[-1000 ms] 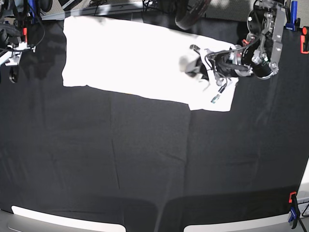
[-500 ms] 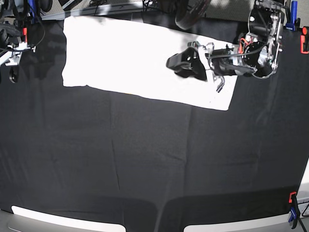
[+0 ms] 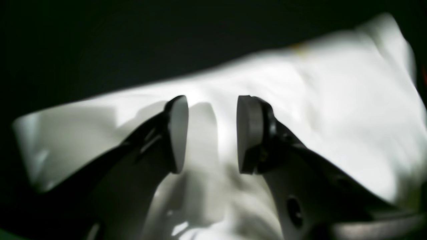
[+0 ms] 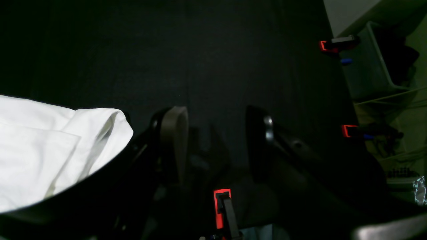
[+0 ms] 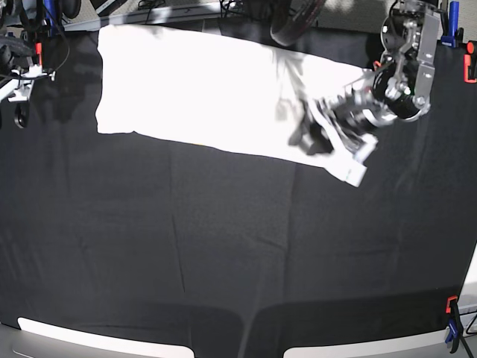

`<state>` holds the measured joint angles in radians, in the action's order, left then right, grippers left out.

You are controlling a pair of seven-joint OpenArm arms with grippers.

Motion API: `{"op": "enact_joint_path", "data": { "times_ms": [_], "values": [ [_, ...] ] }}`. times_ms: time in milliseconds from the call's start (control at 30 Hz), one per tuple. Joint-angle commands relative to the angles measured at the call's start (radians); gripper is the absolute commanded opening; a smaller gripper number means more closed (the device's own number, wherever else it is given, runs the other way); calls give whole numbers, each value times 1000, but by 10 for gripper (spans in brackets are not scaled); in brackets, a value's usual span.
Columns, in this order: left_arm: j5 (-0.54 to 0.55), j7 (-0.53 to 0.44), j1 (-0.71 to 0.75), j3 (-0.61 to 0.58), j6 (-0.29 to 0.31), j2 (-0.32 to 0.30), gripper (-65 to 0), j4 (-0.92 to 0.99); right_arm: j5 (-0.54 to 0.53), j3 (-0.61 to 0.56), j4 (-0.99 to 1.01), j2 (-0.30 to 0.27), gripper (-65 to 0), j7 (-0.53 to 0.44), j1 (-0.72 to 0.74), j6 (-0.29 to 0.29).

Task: Layout the t-shirt on the table in an organized manner, then fold the t-shirt properly
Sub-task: 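Carry the gathered shirt end with the left gripper toward the middle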

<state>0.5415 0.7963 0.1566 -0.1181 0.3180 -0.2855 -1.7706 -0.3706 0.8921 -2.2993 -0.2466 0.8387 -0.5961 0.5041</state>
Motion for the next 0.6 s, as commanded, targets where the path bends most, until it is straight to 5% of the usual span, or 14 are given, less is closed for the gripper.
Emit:
{"op": "enact_joint_path", "data": {
  "times_ms": [0,200,567],
  "values": [
    [-3,-13,-13,-1,7,17,-428,-16,-7,7,-18,-14,-381,-19,-2,-3],
    [-70,-13,-5,-31,11,110,-428,-16,-7,7,-18,-14,-381,-19,-2,-3],
    [-238,-113,-16,-251,-5,119,-428,-2,-8,7,-18,-13,-381,-16,-3,-3]
  ]
}}
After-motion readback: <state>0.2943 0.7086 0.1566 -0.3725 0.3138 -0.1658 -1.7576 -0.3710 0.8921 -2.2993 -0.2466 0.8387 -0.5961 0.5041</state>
